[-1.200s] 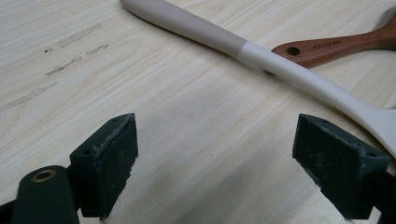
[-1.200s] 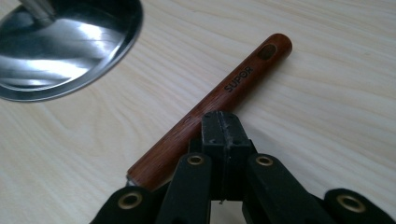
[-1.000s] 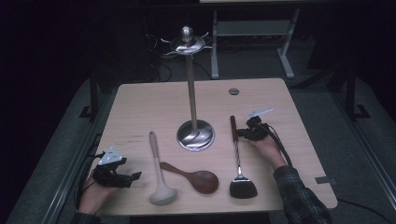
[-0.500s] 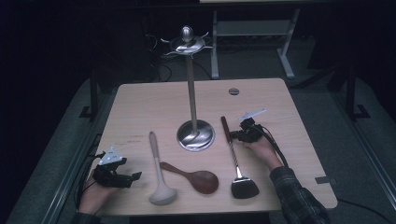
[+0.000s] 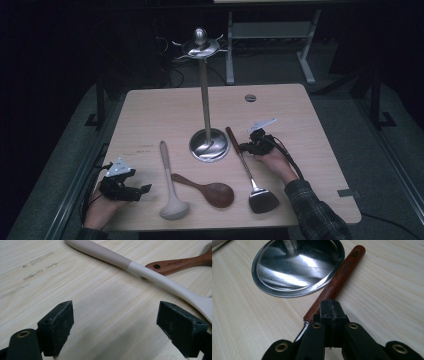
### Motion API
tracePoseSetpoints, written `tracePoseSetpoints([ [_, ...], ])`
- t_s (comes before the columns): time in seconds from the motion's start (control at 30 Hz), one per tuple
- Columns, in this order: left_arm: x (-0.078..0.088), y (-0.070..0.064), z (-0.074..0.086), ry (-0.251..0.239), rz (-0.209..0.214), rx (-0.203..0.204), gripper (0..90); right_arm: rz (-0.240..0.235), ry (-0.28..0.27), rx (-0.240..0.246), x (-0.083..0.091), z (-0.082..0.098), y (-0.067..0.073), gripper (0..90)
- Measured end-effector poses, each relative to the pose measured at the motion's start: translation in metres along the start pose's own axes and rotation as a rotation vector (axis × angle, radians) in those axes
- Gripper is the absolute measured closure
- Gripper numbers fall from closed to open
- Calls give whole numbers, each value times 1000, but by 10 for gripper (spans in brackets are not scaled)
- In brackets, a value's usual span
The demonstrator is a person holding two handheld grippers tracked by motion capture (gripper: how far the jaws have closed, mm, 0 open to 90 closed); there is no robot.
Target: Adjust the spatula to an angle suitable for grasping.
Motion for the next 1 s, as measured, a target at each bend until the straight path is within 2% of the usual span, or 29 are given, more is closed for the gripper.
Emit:
tracePoseSetpoints([
  [0.2, 0, 0, 1, 2, 0, 0, 139, 4, -18, 4, 8, -1, 2, 900],
  [0.27, 0, 0, 1, 2, 0, 1, 139, -6, -13, 9, 16, 1, 11, 900],
  [0.3, 0, 0, 1, 2, 0, 1, 139, -6, -13, 9, 16, 1, 11, 900],
  [0.33, 0, 0, 1, 3, 1, 0, 139, -12, -3, 8, 20, 5, 17, 900],
  [0.37, 0, 0, 1, 1, 0, 3, 139, -20, 18, 29, 25, 10, 26, 900],
  [0.4, 0, 0, 1, 2, -1, 1, 139, -26, 11, 29, 30, 13, 33, 900],
  [0.43, 0, 0, 1, 2, -1, 1, 139, -26, 11, 29, 30, 13, 33, 900],
  [0.47, 0, 0, 2, 3, -2, 2, 139, -44, 18, 32, 35, 17, 46, 900],
  [0.5, 0, 0, 2, 3, -2, 2, 139, -44, 18, 32, 35, 17, 46, 900],
  [0.53, 1, 0, 2, 3, -4, 1, 139, -49, 27, 58, 39, 22, 57, 900],
  [0.57, 1, 0, 2, 3, -4, 1, 139, -49, 27, 58, 39, 22, 57, 900],
  [0.63, 0, 0, 2, 6, -3, 2, 139, -70, 42, 78, 44, 33, 74, 900],
  [0.67, 0, 0, 2, 6, -2, 3, 139, -73, 48, 88, 44, 37, 77, 900],
  [0.8, 0, 0, 2, 8, -3, 0, 139, -71, 81, 83, 46, 50, 83, 900],
  [1.0, 0, 0, 3, 9, -5, 3, 139, -75, 87, 65, 47, 53, 81, 900],
])
Point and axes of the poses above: each handheld gripper's, and its own axes: x roughly backward along the jaws, z roughly out of its underside, y roughly to its left, the point moved 8 cm from there along -x, roughly forward along the jaws, and after that the axes turned 7 degrees about x, right-handed, at the moved point
